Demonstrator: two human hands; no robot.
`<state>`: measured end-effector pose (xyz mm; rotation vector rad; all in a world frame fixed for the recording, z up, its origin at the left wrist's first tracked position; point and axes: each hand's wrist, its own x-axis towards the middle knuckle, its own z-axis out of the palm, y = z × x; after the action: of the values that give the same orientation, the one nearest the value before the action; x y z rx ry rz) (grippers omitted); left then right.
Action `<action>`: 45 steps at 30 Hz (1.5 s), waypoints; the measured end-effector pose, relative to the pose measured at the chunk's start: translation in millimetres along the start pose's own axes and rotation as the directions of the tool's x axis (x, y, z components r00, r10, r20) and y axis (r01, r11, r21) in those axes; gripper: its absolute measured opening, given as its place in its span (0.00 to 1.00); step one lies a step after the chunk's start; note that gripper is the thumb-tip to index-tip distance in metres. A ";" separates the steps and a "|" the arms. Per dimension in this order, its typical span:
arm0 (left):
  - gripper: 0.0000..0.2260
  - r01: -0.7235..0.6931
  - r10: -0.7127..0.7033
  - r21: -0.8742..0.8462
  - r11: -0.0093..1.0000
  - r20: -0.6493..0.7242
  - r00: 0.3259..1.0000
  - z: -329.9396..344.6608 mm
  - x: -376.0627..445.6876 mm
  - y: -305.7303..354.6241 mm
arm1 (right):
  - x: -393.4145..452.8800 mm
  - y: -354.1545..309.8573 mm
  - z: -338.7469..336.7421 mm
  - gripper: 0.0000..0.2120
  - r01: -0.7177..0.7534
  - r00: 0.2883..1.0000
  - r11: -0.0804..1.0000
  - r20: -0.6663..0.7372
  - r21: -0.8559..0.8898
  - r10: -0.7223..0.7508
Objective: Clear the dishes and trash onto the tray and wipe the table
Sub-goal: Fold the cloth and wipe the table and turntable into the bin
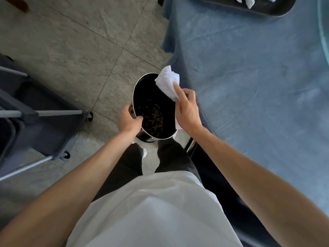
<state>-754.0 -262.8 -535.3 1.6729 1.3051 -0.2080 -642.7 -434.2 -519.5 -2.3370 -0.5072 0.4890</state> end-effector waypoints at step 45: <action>0.28 0.283 -0.256 -0.374 0.883 0.121 0.959 119.1 303.3 -341.9 | 56.8 189.4 346.5 0.24 -0.335 0.919 0.935 0.259 0.121 0.296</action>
<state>-861.3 -169.0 -985.5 1.1380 1.4202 -0.1552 -715.9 -348.8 -902.3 -2.2197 -0.1833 0.9362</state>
